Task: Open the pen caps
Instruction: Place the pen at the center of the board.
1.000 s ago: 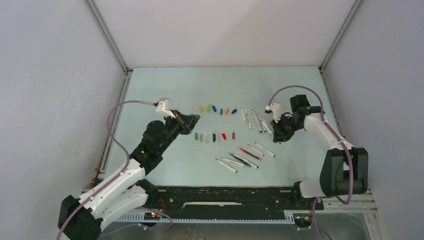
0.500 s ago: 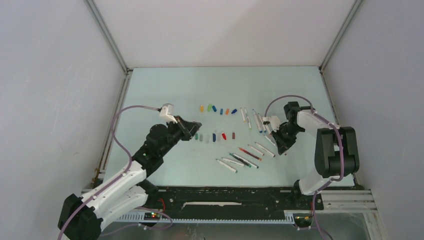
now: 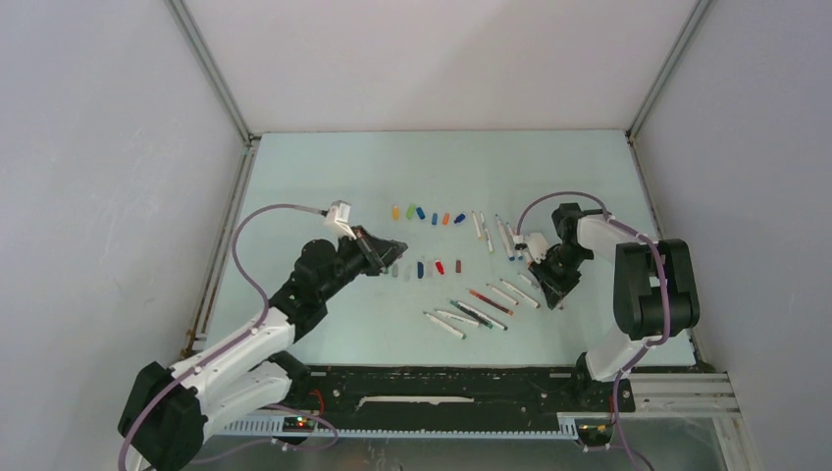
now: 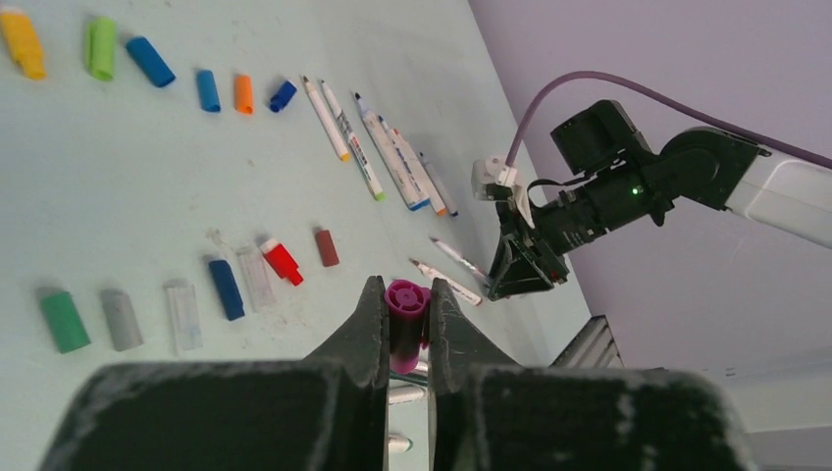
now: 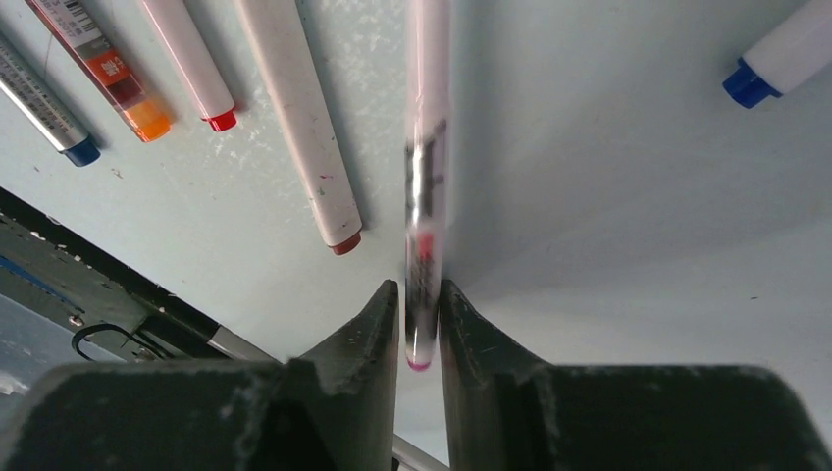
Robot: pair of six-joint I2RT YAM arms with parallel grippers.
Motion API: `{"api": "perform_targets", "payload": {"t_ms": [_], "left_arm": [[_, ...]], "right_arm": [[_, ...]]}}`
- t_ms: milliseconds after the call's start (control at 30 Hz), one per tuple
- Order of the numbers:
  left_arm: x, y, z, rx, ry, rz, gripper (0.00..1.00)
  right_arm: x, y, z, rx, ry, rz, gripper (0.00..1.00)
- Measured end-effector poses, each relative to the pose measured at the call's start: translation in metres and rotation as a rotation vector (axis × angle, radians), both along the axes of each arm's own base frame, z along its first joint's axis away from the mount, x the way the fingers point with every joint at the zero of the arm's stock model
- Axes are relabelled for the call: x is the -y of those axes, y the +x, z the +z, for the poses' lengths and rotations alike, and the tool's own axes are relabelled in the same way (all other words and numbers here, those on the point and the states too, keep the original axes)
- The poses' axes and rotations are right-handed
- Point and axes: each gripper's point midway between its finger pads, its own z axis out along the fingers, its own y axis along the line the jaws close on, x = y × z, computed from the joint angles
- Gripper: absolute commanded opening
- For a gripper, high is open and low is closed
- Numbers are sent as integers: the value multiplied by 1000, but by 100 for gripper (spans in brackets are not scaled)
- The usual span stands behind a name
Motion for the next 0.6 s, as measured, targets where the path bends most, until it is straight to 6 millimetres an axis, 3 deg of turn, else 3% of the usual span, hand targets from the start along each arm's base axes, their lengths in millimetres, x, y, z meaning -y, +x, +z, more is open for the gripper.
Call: {"api": "perform_targets", "payload": {"t_ms": [133,333,600], "left_arm": [[14,-5,-13,-48,-1,-46,0],[43,-21,-40,-150,100,-89,0],[94,-5,-53,-303,312,6,0]], "right_arm": [[-1,-1,0,-5,2,-5,34],[-3,-4,2,-17,10,-2,40],[-10,3,19,60,67,-7,43]]}}
